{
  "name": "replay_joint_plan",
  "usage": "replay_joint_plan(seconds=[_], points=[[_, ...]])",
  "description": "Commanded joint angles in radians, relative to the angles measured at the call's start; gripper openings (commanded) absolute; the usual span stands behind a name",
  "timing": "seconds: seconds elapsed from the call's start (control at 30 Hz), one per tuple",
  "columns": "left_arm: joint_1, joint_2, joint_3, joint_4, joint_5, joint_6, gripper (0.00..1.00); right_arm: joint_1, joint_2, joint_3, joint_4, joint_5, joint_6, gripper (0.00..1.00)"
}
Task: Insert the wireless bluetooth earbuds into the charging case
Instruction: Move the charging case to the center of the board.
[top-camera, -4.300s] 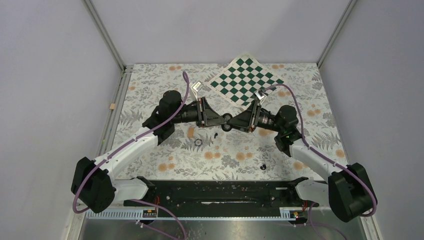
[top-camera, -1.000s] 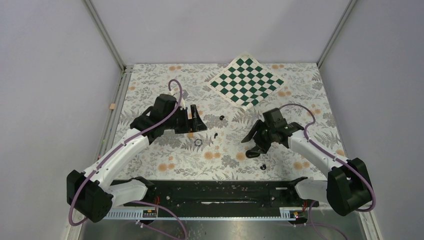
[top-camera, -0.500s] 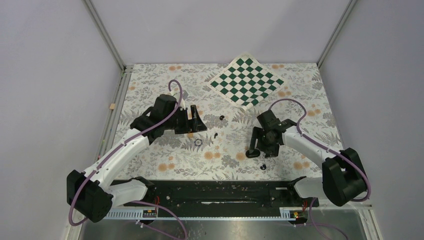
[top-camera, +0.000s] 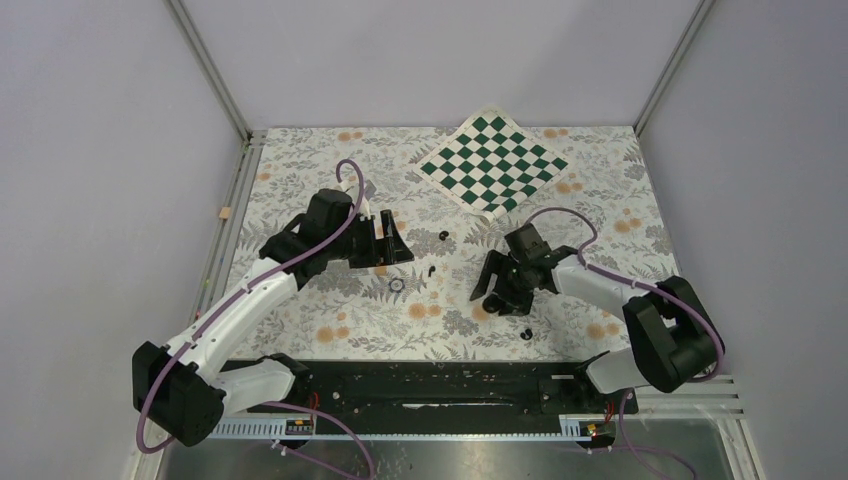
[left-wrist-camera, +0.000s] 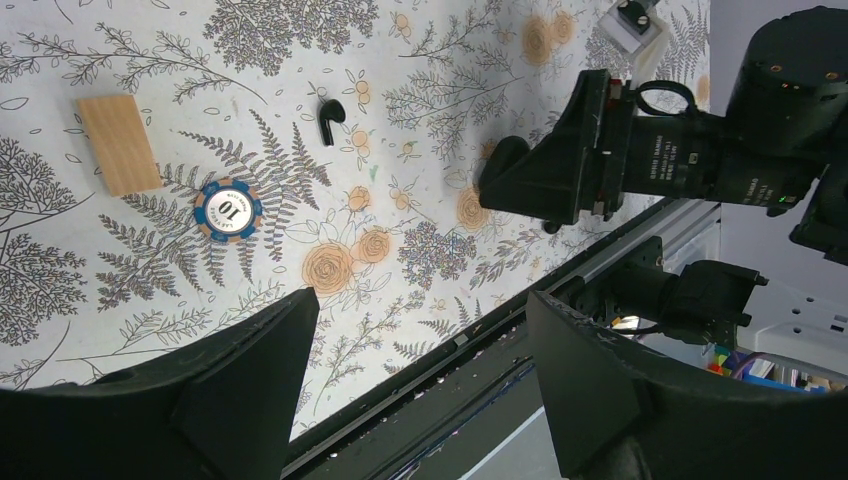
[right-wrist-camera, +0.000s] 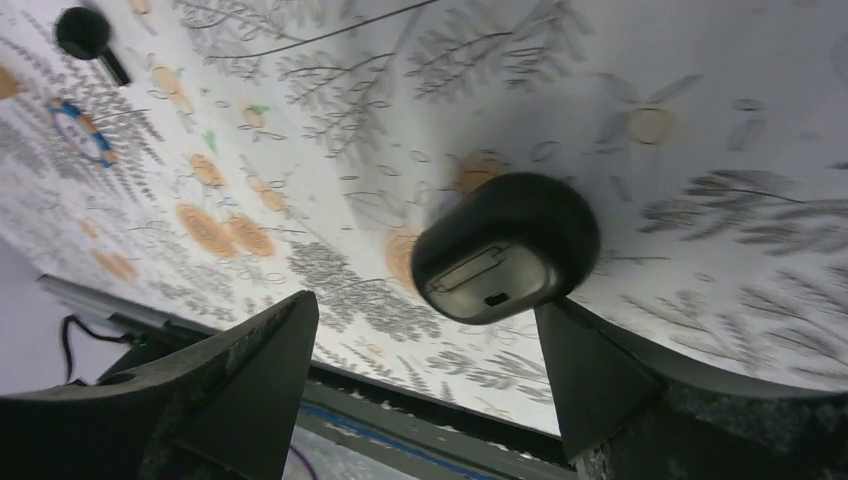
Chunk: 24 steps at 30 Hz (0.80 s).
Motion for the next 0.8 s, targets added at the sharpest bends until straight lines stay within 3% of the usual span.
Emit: replay_joint_plan(seconds=[0.0,0.1,0.2,0.43,0.6,0.77], points=[[0.003,-0.029,0.01,0.026,-0.012,0.008,0.78,0.069,0.033,0.036,0.178,-0.115,0.12,0.87],[0.002,-0.025,0.011,0.026,-0.008,0.007,0.78,0.133,0.037,0.101,0.162,-0.148,0.1,0.87],[0.003,-0.036,0.007,0.026,-0.014,0.006,0.78,0.151,0.009,0.173,0.019,-0.102,-0.031,0.88],[0.003,-0.043,-0.003,0.026,-0.018,0.002,0.78,0.145,-0.03,0.201,-0.297,0.287,-0.183,0.89],[0.002,-0.048,-0.003,0.025,-0.017,0.0,0.78,0.088,-0.058,0.09,-0.225,0.226,-0.111,0.91],[0.002,-0.033,-0.002,0.026,-0.017,-0.006,0.78,0.112,-0.066,-0.012,-0.019,0.071,0.038,0.9]])
